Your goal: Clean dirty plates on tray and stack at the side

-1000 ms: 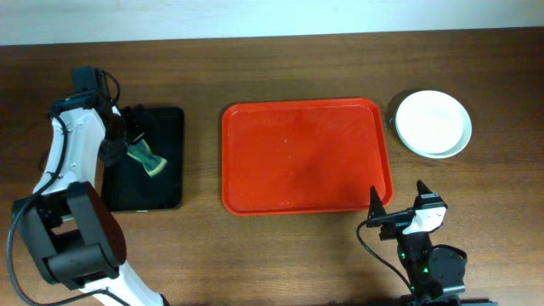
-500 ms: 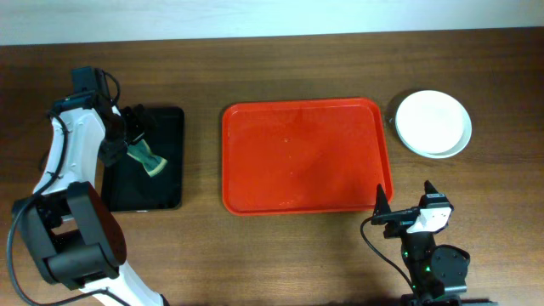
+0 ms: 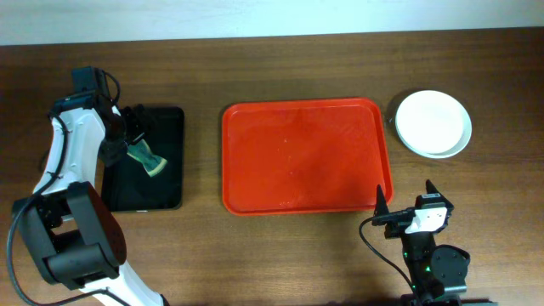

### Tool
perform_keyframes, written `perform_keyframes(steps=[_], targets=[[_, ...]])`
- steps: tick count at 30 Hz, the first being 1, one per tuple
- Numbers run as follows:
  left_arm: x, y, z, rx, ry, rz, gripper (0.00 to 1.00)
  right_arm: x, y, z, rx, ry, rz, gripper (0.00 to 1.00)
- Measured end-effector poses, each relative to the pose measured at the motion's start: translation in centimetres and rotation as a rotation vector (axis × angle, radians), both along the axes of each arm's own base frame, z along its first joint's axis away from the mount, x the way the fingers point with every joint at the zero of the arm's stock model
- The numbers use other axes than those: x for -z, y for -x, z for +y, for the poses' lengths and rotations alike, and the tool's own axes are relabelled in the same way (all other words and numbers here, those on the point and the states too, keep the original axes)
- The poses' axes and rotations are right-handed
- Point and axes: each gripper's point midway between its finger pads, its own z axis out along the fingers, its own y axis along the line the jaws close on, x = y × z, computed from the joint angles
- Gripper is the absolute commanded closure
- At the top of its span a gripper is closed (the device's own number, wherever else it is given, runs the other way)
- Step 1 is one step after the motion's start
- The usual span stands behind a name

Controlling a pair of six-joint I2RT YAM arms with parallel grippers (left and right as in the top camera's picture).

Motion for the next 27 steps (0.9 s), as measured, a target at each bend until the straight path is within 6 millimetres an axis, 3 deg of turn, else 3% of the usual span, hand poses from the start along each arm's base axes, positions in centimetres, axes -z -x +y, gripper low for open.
perform_keyframes(steps=[27], targets=[[0.00,0.00,0.00,0.000,0.000,0.000,0.01,0.02,0.00,0.00,-0.001,0.010,0.000,0.01]])
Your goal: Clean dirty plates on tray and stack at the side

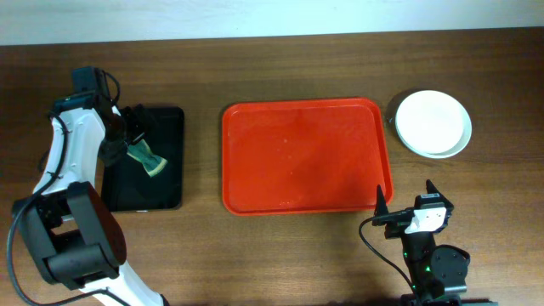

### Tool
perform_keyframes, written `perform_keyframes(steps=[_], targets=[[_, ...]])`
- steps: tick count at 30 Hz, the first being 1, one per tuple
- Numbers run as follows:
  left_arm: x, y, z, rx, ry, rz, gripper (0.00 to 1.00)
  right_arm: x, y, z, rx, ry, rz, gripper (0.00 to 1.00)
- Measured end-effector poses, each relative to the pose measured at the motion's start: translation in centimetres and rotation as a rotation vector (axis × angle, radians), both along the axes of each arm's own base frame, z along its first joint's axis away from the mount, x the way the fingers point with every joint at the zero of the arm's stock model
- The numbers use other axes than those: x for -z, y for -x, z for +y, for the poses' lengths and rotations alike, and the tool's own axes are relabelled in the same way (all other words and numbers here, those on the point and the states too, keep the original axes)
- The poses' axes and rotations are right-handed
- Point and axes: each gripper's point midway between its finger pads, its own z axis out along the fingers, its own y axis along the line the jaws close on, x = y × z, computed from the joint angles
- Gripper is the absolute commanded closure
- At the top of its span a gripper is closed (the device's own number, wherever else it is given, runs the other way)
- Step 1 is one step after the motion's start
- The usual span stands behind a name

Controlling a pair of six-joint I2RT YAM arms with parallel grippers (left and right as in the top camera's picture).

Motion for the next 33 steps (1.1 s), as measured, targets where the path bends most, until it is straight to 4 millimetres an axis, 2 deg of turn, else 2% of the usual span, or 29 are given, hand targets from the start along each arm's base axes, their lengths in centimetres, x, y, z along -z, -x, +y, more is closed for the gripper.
perform_keyframes(steps=[5,8,11,14,17,18,21,24,26,27,28,30,33], targets=[[-0.3,0.0,0.0,0.000,-0.002,-0.007,0.01,0.0,0.0,0.0,0.000,0.000,0.000,0.01],[-2.4,-0.1,0.1,0.000,-0.015,-0.058,0.01,0.0,0.0,0.0,0.000,0.000,0.000,0.01],[-7.4,0.1,0.0,-0.001,-0.053,-0.177,0.01,0.0,0.0,0.0,0.000,0.000,0.000,0.01],[-13.3,1.9,0.1,-0.011,-0.113,-0.297,0.01,0.0,0.0,0.0,0.000,0.000,0.000,0.01],[-17.5,3.9,-0.2,0.007,-0.163,-0.395,0.01,0.0,0.0,0.0,0.000,0.000,0.000,0.01],[-18.3,4.5,-0.3,0.012,-0.175,-0.423,0.01,0.0,0.0,0.0,0.000,0.001,-0.001,0.01],[-19.1,5.7,-1.5,0.063,-0.211,-0.522,0.01,0.0,0.0,0.0,0.001,0.000,0.000,0.01],[-19.5,6.1,-5.9,0.275,-0.243,-0.751,0.01,0.0,0.0,0.0,0.001,0.000,0.000,0.01],[-19.8,7.6,-9.2,0.432,-0.256,-0.890,0.01,0.0,0.0,0.0,0.001,0.000,0.000,0.01],[-20.2,8.3,-10.2,0.486,-0.276,-0.956,0.01,0.0,0.0,0.0,0.001,0.000,0.000,0.01],[-20.4,10.5,-11.8,0.583,-0.319,-1.063,0.01,0.0,0.0,0.0,0.001,0.000,0.000,0.01],[-20.5,13.5,-12.2,0.650,-0.400,-1.153,0.01,0.0,0.0,0.0,0.001,0.000,0.000,0.01],[-19.2,16.3,-12.4,0.693,-0.457,-1.190,0.01,0.0,0.0,0.0,0.001,0.000,-0.002,0.01]])
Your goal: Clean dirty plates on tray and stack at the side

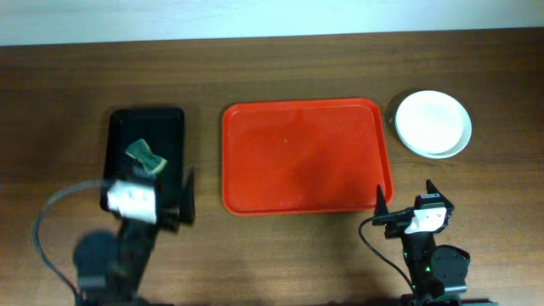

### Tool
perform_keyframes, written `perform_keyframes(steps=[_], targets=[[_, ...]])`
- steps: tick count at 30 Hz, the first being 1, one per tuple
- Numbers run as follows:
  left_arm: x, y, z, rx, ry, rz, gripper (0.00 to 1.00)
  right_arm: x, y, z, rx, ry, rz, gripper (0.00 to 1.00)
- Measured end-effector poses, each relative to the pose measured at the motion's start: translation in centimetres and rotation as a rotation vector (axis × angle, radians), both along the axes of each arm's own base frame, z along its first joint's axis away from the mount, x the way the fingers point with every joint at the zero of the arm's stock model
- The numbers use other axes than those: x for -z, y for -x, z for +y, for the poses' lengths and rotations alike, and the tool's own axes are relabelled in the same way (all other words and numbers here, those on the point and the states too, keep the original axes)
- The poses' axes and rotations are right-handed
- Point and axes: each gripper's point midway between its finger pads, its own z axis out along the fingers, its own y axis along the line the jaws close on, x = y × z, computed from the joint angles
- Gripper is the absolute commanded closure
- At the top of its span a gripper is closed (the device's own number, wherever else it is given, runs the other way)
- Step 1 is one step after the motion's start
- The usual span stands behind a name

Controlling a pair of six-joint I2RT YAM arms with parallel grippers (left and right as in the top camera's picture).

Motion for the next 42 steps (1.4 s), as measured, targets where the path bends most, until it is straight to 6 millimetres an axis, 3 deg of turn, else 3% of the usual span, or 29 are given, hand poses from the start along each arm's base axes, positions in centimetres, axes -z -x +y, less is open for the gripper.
perform_keyframes(steps=[4,11,27,33,39,42], targets=[[1.5,1.8,-0.1,0.011,-0.041,-0.018,0.01,0.0,0.0,0.0,0.000,0.000,0.000,0.01],[4.5,2.0,-0.2,0.020,-0.060,-0.019,0.01,0.0,0.0,0.0,0.000,0.000,0.000,0.01],[5.8,0.8,3.8,-0.224,0.135,-0.255,0.01,0.0,0.0,0.0,0.000,0.000,0.000,0.01],[7.2,0.6,4.9,-0.293,0.168,-0.223,0.01,0.0,0.0,0.0,0.000,0.001,0.000,0.01],[10.7,0.6,6.1,-0.375,0.183,-0.087,0.01,0.0,0.0,0.0,0.000,0.000,-0.001,0.01],[11.2,0.7,6.2,-0.384,0.180,-0.070,0.01,0.0,0.0,0.0,0.000,0.000,0.000,0.02]])
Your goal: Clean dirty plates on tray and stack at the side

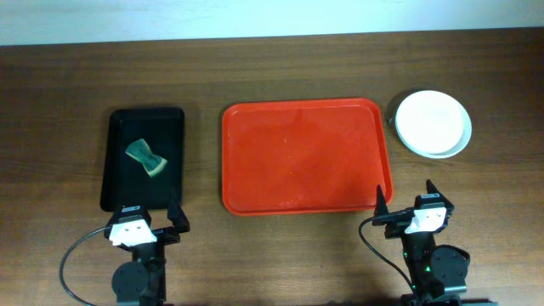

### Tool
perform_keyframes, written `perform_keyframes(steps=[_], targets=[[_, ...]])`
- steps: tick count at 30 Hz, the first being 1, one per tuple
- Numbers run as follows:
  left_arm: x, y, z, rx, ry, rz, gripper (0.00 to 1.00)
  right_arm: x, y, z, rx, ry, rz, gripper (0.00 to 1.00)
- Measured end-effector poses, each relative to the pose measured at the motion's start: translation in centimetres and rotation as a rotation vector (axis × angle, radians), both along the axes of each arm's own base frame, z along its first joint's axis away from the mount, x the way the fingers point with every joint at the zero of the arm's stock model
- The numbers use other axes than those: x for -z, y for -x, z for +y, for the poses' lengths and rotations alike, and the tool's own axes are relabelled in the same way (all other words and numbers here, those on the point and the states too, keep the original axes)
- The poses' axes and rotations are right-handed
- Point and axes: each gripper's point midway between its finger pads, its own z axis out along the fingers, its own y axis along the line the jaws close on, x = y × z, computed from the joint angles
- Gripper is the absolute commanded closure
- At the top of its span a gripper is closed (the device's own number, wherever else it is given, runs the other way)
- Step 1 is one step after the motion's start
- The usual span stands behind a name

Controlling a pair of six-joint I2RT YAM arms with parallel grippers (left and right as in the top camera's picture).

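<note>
The red tray (306, 157) lies in the middle of the table with no plates on it. White plates (433, 123) sit stacked to its right. A green sponge (145, 158) rests in the black tray (119, 127) on the left. My left gripper (150, 218) stands open near the front edge, just below the black tray, holding nothing. My right gripper (405, 202) stands open at the front right, below the red tray's right corner, also empty.
The brown wooden table (272, 59) runs to a white wall at the back. Cables trail from both arm bases at the front edge.
My left arm has drawn further back toward the front edge and now sits folded at its base. The sponge stays in the black tray. The right arm has not moved.
My left gripper hung over the sponge in the black tray at the first two moments. Then the sponge lay free in the tray and the arm was pulling back. Now the left arm is folded at the front. The right arm stayed still throughout.
</note>
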Motion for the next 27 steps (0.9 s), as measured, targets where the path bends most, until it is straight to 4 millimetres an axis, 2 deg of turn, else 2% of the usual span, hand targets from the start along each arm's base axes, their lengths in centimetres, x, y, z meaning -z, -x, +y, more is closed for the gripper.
perform_keyframes(steps=[16,27], targets=[[0.3,-0.1,-1.4,0.086,-0.097,0.021,0.01,0.0,0.0,0.0,0.000,0.000,0.000,0.01],[0.3,-0.1,-1.4,0.090,-0.100,0.022,0.01,0.0,0.0,0.0,0.000,0.000,0.000,0.01]])
